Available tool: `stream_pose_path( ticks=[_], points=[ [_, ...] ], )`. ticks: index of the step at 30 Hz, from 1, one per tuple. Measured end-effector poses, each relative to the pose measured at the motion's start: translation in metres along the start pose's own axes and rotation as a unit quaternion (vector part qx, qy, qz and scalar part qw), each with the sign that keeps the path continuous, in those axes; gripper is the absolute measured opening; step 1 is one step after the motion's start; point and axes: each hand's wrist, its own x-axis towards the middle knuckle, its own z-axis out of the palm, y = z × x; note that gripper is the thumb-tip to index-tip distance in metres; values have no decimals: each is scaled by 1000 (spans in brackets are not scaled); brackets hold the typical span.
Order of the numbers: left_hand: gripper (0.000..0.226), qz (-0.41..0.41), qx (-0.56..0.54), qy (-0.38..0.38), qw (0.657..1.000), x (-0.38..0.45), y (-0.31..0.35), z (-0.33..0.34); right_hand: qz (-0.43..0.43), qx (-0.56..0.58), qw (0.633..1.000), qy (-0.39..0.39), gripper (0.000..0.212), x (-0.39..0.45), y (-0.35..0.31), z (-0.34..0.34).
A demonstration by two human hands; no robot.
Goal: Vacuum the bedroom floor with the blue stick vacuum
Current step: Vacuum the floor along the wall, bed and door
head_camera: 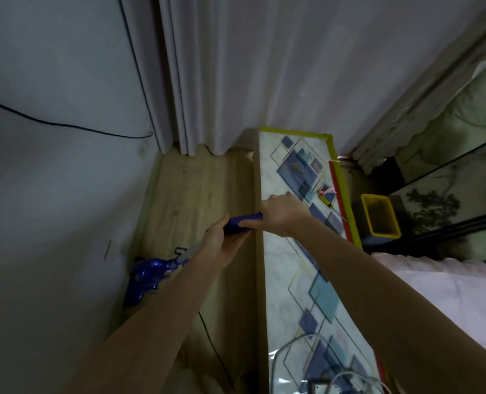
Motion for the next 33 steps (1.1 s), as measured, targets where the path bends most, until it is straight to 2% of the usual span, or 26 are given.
stream_pose_path(
  ticks=[4,11,20,25,29,33],
  points=[
    [31,-26,12,-23,999,6,1,-2,30,25,999,-27,72,-4,1,3],
    [14,-57,6,-33,998,-2,25,-15,30,5,999,-34,71,-2,-23,-15],
    [12,-27,-10,-45,999,-5,59,-17,15,0,1000,-11,68,26,-40,-40],
    [14,-1,-30,-26,999,4,62,-4,-9,-2,1000,-1,75,48,-26,-43],
    [9,19,-46,21,999,20,50,17,-28,2,1000,5,72,52,-2,-39],
    [6,28,-44,33,998,28,28,55,-52,-8,999,13,70,45,39,-38]
  ],
)
